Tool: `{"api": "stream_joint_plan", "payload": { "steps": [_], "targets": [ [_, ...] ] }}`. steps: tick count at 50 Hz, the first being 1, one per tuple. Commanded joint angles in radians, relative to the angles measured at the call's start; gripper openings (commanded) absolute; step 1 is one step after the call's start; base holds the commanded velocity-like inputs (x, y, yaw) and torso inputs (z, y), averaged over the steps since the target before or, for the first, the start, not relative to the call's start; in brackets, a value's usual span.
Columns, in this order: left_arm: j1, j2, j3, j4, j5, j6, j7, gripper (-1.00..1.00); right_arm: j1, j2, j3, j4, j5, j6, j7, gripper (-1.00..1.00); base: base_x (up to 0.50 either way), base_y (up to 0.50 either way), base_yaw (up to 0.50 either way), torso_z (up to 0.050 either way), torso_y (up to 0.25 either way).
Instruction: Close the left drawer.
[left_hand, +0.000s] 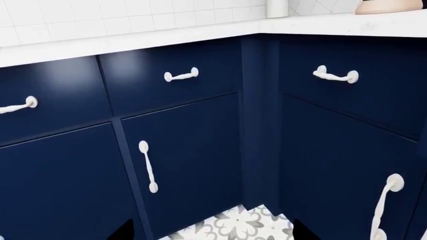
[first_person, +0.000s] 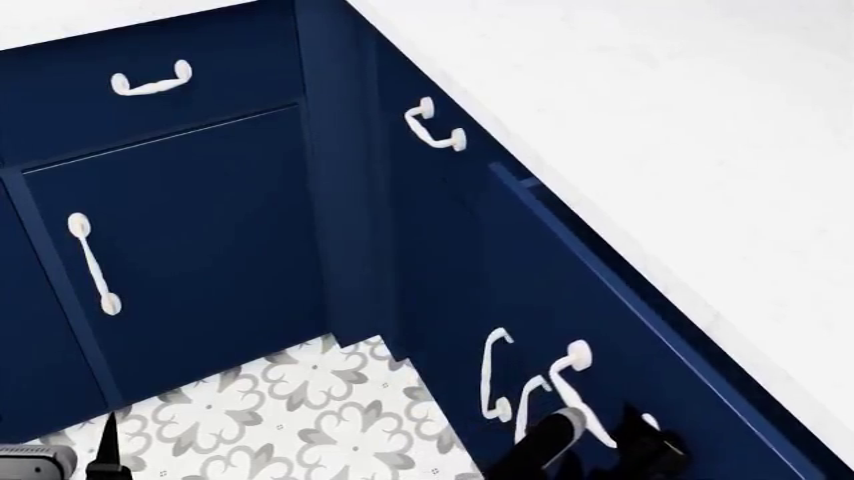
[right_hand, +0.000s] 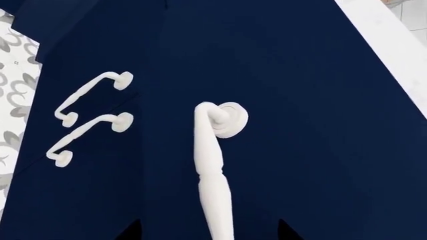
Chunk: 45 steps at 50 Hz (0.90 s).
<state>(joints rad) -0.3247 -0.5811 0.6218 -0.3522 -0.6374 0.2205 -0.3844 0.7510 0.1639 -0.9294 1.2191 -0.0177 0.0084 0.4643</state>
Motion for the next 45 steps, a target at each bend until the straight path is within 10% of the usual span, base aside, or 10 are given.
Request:
{"api": "stream_joint_plan", "payload": {
  "steps": [1, 45],
  "targets": [
    [-0.006, 0.002, 0.001, -0.001, 0.002, -0.004, 0.002, 1.00, -0.019, 0.055, 0.148, 0.089, 0.031, 0.030, 0.021, 1.00, 0.00, 0.00, 0.00, 0.000, 0.000],
    [-0.020, 0.015, 0.004, -0.021, 0.010, -0.014, 0.007, 1.00, -0.035, 0.098, 0.241, 0.089, 0.029, 0.069, 0.065, 1.00, 0.00, 0.00, 0.00, 0.000, 0.000]
  ]
}}
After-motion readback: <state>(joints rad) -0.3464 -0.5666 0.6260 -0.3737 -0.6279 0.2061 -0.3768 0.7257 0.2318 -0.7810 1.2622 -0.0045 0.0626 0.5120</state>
